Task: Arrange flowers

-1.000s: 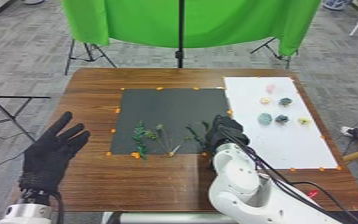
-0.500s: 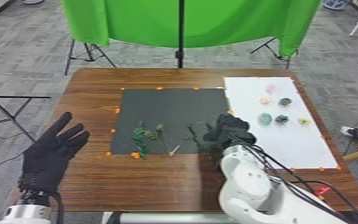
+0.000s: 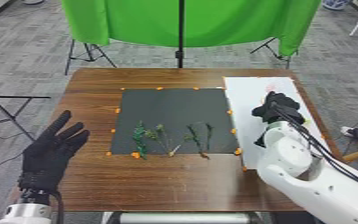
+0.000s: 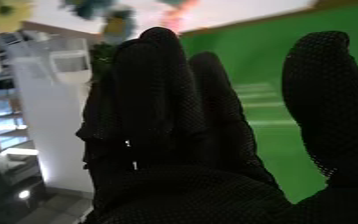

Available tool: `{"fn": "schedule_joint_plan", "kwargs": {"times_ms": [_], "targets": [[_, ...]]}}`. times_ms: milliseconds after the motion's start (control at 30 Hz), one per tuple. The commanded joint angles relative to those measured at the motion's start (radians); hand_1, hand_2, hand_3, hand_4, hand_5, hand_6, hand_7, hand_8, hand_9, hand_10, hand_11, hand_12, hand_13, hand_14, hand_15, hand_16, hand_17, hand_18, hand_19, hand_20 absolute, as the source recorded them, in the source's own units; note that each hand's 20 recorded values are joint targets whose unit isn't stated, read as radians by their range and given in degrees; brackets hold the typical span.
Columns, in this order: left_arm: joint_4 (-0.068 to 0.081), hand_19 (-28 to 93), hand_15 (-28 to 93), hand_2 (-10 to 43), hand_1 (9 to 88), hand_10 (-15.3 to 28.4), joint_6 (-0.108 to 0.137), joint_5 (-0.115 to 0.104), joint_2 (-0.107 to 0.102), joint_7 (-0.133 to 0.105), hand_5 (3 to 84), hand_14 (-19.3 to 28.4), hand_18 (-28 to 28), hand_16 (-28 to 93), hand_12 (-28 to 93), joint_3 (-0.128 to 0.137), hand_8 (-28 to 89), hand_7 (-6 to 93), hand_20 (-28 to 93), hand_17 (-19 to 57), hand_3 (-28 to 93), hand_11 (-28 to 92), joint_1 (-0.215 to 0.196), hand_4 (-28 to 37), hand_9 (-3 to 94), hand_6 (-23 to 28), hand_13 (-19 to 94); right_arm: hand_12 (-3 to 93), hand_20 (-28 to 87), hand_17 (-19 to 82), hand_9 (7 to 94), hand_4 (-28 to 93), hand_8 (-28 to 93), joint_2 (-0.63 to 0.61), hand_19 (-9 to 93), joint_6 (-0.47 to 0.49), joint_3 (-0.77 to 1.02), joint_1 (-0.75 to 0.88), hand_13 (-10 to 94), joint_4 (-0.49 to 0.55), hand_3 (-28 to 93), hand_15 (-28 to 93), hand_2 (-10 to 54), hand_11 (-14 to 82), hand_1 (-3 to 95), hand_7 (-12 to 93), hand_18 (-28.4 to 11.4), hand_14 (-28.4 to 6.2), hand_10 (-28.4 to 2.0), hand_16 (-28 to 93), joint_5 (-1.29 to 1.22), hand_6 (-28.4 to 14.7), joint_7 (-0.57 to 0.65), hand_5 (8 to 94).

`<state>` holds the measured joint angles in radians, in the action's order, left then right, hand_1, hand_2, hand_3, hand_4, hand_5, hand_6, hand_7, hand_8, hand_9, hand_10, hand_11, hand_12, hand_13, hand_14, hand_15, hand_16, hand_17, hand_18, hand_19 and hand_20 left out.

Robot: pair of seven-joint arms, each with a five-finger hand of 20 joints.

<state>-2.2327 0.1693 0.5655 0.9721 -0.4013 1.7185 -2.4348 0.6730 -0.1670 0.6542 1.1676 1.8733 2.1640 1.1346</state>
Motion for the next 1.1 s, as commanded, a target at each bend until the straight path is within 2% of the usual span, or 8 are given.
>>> {"fn": "schedule_joint_plan", "kwargs": {"times_ms": [33, 133, 333, 500, 633, 733, 933, 1100], "targets": [[0.005, 54, 47, 5.5, 22.9, 19.6, 0.004, -0.007, -0.007, 0.0, 34.8, 27.9, 26.8, -8, 11, -0.011, -10, 11.4, 6, -11.0, 80, 21, -0.006, -26.1, 34.2, 6.7, 23, 14.7, 34, 28, 65.3, -28, -12, -0.001, 85, 0.071, -0.062, -0.045, 60, -0.073, 77, 71, -9.5, 30.6, 33.8, 13, -28.4, -16.8, -18.9, 11, -0.021, -4.2, 0.007, 55.2], [0.006, 54, 47, 5.5, 23.0, 19.5, 0.0, 0.0, 0.003, 0.014, 34.7, 27.9, 26.8, -8, 10, -0.007, -10, 11.5, 6, -11.0, 80, 21, 0.001, -26.1, 34.2, 6.7, 23, 14.7, 34, 28, 65.3, -28, -12, 0.023, 85, 0.1, -0.081, -0.067, 60, -0.11, 76, 71, -9.5, 30.5, 33.8, 13, -28.4, -16.8, -18.8, 11, -0.053, -3.8, -0.002, 54.9], [0.009, 54, 47, 5.5, 23.1, 19.6, 0.014, -0.017, -0.022, -0.016, 34.7, 27.9, 26.8, -8, 11, -0.024, -10, 11.5, 6, -11.0, 80, 21, 0.006, -26.2, 34.2, 6.7, 23, 14.7, 35, 27, 68.1, -28, -12, 0.055, 84, 0.106, -0.196, -0.146, 63, -0.17, 75, 69, -9.5, 29.8, 34.6, 14, -28.4, -15.9, -18.0, 11, -0.033, -2.0, -0.02, 57.4], [0.011, 54, 47, 5.4, 23.1, 19.6, 0.013, -0.016, -0.021, -0.015, 34.6, 27.9, 26.8, -8, 11, -0.025, -10, 11.6, 6, -11.0, 80, 21, 0.011, -26.1, 34.1, 6.6, 23, 18.9, 37, 30, 78.4, -28, -7, 0.055, 85, 0.036, -0.259, -0.169, 71, -0.193, 74, 66, -9.5, 27.6, 44.3, 15, -28.3, -11.8, -13.2, 15, 0.021, 1.0, -0.012, 70.4], [0.009, 54, 47, 5.4, 23.0, 19.6, 0.02, -0.024, -0.03, -0.028, 34.6, 27.9, 26.7, -8, 11, -0.023, -10, 11.6, 7, -11.0, 80, 21, -0.003, -26.0, 34.1, 6.6, 23, 30.3, 37, 33, 91.1, -28, 0, 0.044, 86, 0.022, -0.256, -0.157, 77, -0.182, 66, 63, -9.5, 16.0, 55.7, 15, -27.4, -8.8, -8.2, 18, 0.048, 2.0, -0.02, 83.1], [0.006, 54, 47, 5.5, 23.2, 19.6, 0.026, -0.032, -0.041, -0.041, 34.7, 27.9, 26.7, -8, 11, -0.024, -10, 11.6, 7, -11.0, 80, 21, -0.012, -26.1, 34.2, 6.6, 23, 31.8, 38, 35, 93.7, -28, 1, 0.04, 87, -0.004, -0.235, -0.14, 80, -0.168, 66, 63, -9.5, 17.3, 59.3, 15, -25.5, -7.1, -6.5, 20, 0.065, 2.2, -0.025, 87.1], [0.005, 54, 47, 5.4, 23.0, 19.5, 0.023, -0.029, -0.037, -0.029, 34.7, 27.8, 26.7, -8, 11, -0.006, -10, 11.7, 7, -11.0, 80, 21, -0.019, -26.1, 34.1, 6.6, 23, 30.9, 38, 36, 93.7, -28, 2, 0.034, 88, -0.062, -0.187, -0.131, 82, -0.071, 66, 63, -9.5, 19.2, 60.4, 15, -24.3, -6.4, -5.8, 21, 0.112, 1.6, -0.086, 88.3], [-0.004, 54, 47, 5.4, 23.0, 19.6, 0.016, -0.017, -0.032, -0.021, 34.7, 27.8, 26.7, -8, 11, 0.018, -10, 11.8, 7, -11.0, 80, 21, -0.031, -26.2, 34.1, 6.6, 23, 30.9, 38, 35, 93.7, -28, 2, 0.116, 88, -0.098, -0.207, -0.189, 82, 0.007, 67, 63, -9.5, 19.7, 60.3, 15, -23.8, -6.4, -5.8, 21, 0.11, 1.2, -0.191, 88.6]]}}
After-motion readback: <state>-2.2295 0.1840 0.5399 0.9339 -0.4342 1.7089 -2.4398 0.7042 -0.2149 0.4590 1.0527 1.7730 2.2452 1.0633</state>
